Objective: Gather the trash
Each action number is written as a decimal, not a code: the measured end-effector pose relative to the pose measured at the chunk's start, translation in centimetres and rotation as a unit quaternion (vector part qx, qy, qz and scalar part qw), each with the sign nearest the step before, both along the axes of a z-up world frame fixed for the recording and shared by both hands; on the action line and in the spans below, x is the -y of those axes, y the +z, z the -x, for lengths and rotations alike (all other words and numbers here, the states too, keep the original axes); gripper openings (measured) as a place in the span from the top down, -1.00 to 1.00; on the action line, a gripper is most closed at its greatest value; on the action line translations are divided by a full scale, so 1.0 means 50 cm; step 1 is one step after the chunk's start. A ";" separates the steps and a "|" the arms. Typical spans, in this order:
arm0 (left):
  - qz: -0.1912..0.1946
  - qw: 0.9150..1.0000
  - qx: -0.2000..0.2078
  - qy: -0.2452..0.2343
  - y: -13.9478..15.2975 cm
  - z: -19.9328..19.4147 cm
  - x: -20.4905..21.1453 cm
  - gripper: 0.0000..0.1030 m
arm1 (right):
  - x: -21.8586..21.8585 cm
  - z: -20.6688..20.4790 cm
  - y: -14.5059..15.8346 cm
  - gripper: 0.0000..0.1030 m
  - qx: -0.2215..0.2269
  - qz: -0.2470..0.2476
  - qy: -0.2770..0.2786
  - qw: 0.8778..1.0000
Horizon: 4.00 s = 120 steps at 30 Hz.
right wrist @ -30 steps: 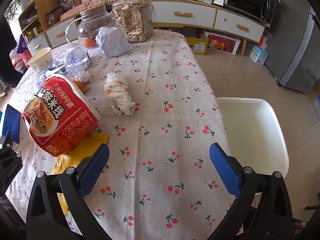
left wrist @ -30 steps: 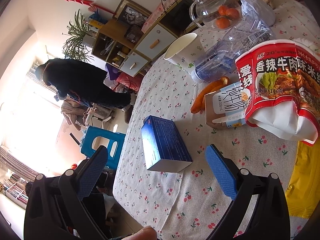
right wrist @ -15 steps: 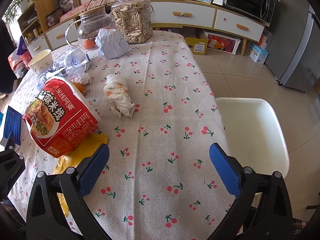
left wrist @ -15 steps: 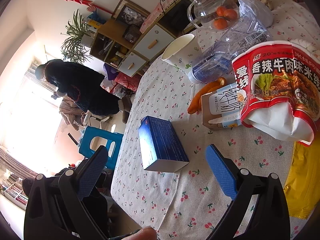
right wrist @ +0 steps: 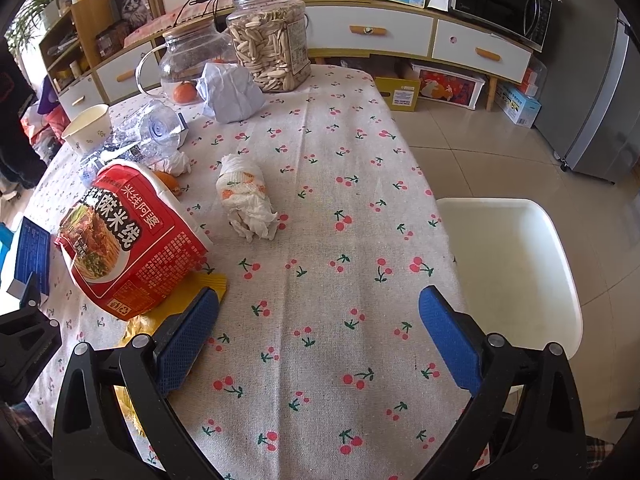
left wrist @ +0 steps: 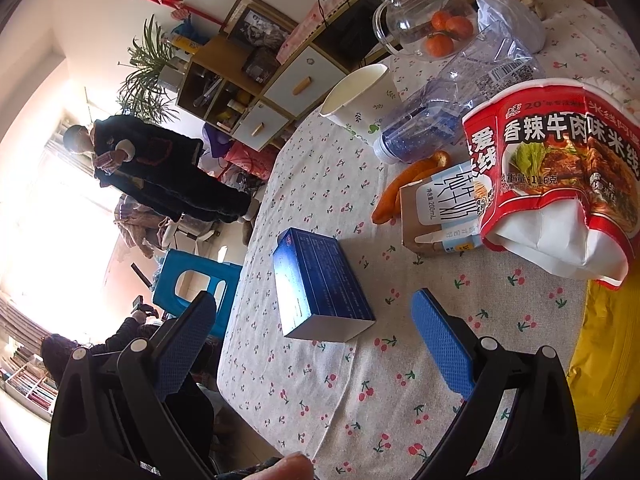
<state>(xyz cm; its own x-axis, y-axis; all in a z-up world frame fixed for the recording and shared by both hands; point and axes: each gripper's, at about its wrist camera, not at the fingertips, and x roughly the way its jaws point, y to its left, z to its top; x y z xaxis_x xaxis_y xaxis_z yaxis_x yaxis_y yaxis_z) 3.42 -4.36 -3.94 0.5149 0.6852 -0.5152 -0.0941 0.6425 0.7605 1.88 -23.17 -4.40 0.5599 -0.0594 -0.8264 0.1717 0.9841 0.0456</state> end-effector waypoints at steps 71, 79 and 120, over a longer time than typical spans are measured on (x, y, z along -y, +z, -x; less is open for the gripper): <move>0.023 1.000 -0.007 0.000 0.007 0.011 -0.025 -0.85 | -0.043 -0.007 0.008 -0.87 0.010 0.007 0.033 0.999; 0.042 0.999 -0.020 -0.001 -0.001 0.004 -0.033 -0.85 | -0.065 -0.007 0.023 -0.87 0.033 0.013 0.055 0.998; -0.388 0.903 0.184 -0.031 -0.060 0.017 -0.007 -0.87 | 0.012 -0.002 -0.015 -0.87 -0.008 -0.022 0.021 1.000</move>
<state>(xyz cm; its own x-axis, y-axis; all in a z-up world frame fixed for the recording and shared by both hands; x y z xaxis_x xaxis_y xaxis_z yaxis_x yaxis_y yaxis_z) 2.57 -4.00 -6.93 0.6039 0.7297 0.3207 -0.4144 -0.0563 0.9084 1.98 -23.79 -5.16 0.5487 0.0004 -0.8361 0.1312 0.9876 0.0865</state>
